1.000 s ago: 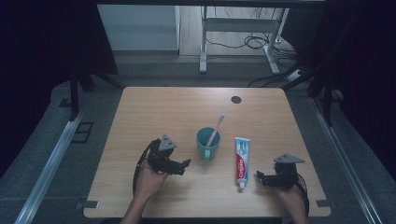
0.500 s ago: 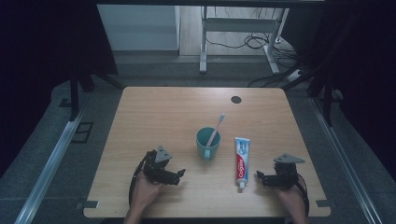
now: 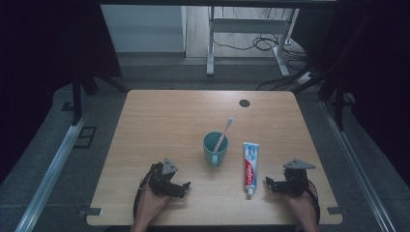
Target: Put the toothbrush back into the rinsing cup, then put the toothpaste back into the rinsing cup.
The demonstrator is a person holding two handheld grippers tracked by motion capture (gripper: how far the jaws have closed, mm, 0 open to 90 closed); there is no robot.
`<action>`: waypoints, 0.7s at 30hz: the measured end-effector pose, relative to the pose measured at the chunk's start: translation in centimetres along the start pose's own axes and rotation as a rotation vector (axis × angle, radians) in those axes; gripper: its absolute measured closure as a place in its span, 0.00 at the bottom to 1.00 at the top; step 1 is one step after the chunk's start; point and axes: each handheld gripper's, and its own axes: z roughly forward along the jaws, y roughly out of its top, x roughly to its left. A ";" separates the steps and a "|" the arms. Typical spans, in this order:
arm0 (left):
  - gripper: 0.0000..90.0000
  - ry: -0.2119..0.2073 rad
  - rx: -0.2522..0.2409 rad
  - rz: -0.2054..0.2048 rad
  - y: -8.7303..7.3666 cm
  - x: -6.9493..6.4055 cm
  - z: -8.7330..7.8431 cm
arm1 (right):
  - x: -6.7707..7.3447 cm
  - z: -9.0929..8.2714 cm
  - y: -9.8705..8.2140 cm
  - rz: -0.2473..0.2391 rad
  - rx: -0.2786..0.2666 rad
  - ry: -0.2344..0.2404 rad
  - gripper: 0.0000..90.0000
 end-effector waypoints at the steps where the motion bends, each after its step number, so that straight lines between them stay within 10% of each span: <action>1: 0.00 -0.003 0.004 0.000 0.0 0.0 0.1 | 0.0 0.0 0.0 0.000 0.000 0.000 0.04; 21: 0.01 0.012 0.034 -0.010 0.0 0.1 0.4 | 0.0 -0.2 0.2 0.003 0.009 -0.009 0.08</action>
